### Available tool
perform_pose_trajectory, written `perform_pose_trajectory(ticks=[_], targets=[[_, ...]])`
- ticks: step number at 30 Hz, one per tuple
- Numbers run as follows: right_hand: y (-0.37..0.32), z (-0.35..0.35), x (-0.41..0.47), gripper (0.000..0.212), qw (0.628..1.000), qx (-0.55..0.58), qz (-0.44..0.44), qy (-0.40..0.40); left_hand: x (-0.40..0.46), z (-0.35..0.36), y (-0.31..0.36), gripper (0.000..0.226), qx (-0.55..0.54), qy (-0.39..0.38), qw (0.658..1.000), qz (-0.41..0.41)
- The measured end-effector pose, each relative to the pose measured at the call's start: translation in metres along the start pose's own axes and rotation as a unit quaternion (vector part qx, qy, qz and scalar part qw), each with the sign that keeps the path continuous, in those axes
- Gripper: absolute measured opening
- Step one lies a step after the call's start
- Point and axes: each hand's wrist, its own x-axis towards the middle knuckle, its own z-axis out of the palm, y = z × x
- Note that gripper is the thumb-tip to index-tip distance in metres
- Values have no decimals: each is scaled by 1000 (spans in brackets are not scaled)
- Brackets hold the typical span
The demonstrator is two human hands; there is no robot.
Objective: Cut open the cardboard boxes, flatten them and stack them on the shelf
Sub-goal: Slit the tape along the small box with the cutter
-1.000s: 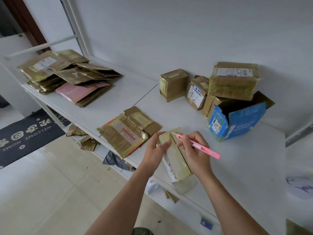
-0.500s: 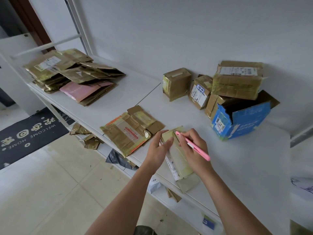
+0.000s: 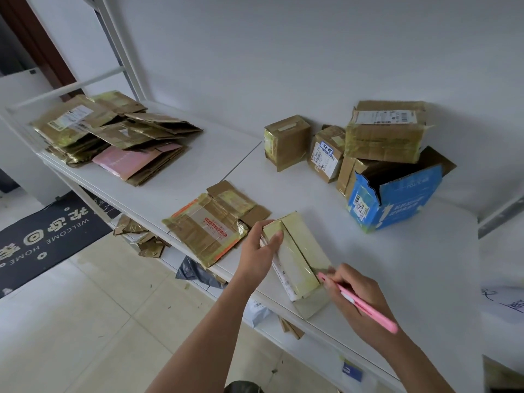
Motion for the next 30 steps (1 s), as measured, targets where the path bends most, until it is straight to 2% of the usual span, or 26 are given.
perform_pose_trajectory(ticks=[5, 8, 12, 14, 16, 18, 20, 22, 25, 27, 30], targets=[[-4, -14, -25, 25, 999, 11, 5, 30, 2, 4, 6, 22, 19, 5, 1000, 5], [-4, -25, -28, 29, 998, 5, 21, 63, 2, 10, 8, 24, 57, 35, 998, 19], [8, -39, -30, 24, 969, 47, 76, 231, -3, 20, 5, 29, 165, 63, 984, 7], [14, -44, -27, 17, 946, 98, 99, 292, -11, 25, 1, 40, 221, 47, 974, 9], [18, -48, -23, 15, 932, 118, 109, 324, -15, 29, -1, 60, 259, 28, 960, 103], [23, -50, -18, 16, 916, 143, 115, 356, -11, 33, 3, 66, 275, -24, 944, 182], [29, -49, -11, 19, 888, 213, 129, 388, -8, 38, 13, 63, 266, -84, 949, 144], [33, -43, -2, 20, 853, 295, 158, 399, -6, 43, 17, 62, 269, -98, 952, 105], [37, -30, 9, 20, 824, 351, 202, 397, -10, 51, 19, 54, 287, -85, 947, 113], [34, -25, 11, 22, 823, 354, 202, 397, -12, 51, 22, 47, 301, -50, 946, 105], [33, -26, 4, 22, 848, 338, 168, 371, -10, 46, 25, 42, 350, 2, 934, 74]])
